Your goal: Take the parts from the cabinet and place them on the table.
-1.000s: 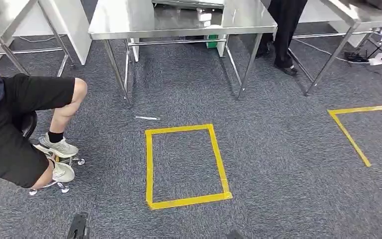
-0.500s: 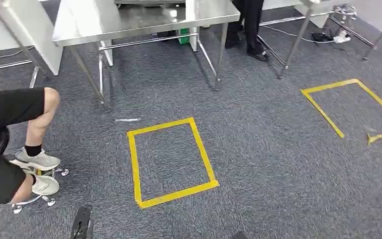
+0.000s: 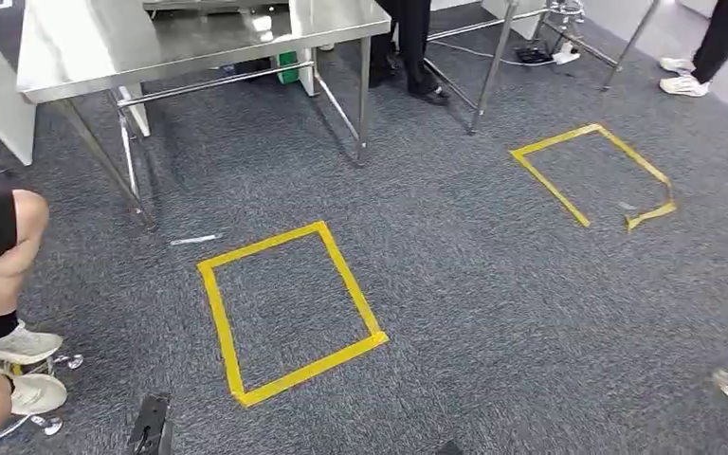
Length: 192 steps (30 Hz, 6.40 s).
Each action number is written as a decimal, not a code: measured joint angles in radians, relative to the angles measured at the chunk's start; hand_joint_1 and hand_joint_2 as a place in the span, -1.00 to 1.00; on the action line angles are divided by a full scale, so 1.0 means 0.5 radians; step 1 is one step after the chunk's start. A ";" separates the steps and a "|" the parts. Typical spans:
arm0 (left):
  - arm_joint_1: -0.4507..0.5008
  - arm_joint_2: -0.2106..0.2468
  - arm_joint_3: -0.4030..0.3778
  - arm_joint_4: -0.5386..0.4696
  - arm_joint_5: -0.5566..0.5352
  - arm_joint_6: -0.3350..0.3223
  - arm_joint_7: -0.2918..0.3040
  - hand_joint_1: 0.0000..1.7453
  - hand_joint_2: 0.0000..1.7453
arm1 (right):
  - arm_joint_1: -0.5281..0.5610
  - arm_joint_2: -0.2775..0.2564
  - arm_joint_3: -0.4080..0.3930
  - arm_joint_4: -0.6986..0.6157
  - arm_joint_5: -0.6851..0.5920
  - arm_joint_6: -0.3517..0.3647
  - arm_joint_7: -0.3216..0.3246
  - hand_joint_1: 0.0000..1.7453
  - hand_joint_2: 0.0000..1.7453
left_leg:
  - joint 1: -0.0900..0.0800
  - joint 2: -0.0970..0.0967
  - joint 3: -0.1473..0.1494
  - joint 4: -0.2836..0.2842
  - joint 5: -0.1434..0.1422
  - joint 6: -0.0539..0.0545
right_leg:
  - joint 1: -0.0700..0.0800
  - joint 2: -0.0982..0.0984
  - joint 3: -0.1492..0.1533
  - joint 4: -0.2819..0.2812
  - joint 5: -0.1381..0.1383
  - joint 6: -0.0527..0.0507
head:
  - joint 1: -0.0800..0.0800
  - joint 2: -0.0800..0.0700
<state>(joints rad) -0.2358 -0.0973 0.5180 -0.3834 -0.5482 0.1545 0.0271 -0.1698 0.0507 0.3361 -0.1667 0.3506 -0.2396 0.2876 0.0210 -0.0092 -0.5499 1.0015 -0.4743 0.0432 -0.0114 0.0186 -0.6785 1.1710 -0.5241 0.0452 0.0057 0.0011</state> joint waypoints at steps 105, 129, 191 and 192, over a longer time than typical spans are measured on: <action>0.335 -0.275 0.047 -0.298 -0.511 -0.021 0.109 -1.00 -1.00 | -0.204 0.314 -0.131 -0.143 0.290 0.159 0.449 -1.00 -1.00 | -0.002 0.129 -0.009 0.077 -0.089 -0.089 | -0.011 -0.055 0.167 -0.301 0.156 -0.053 | 0.011 -0.001; 0.316 -0.279 0.040 -0.349 -0.602 -0.041 0.182 -1.00 -1.00 | -0.234 0.315 -0.218 -0.143 0.363 0.160 0.441 -1.00 -1.00 | -0.009 0.121 -0.032 0.047 -0.025 -0.011 | -0.016 -0.096 0.129 -0.220 0.126 0.045 | 0.023 0.000; 0.226 -0.225 0.042 -0.118 -0.448 0.072 0.077 -1.00 -1.00 | -0.274 0.334 -0.375 -0.140 0.565 0.211 0.462 -1.00 -1.00 | -0.011 0.063 -0.063 0.053 -0.002 0.004 | -0.003 -0.010 -0.175 0.328 -0.068 -0.006 | 0.027 0.000; 0.226 -0.225 0.042 -0.118 -0.448 0.073 0.077 -1.00 -1.00 | -0.274 0.333 -0.375 -0.140 0.565 0.211 0.462 -1.00 -1.00 | -0.011 0.063 -0.063 0.053 -0.002 0.004 | -0.003 -0.010 -0.174 0.326 -0.067 -0.005 | 0.027 0.000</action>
<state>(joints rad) -0.1229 -0.2098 0.5390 -0.4425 -0.7721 0.1911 0.0656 -0.3069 0.2175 0.1484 -0.2365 0.6333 -0.1343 0.5188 0.0157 0.0226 -0.5814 1.0279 -0.4755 0.0451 -0.0130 0.0137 -0.7653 1.3339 -0.5576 0.0424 0.0191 0.0011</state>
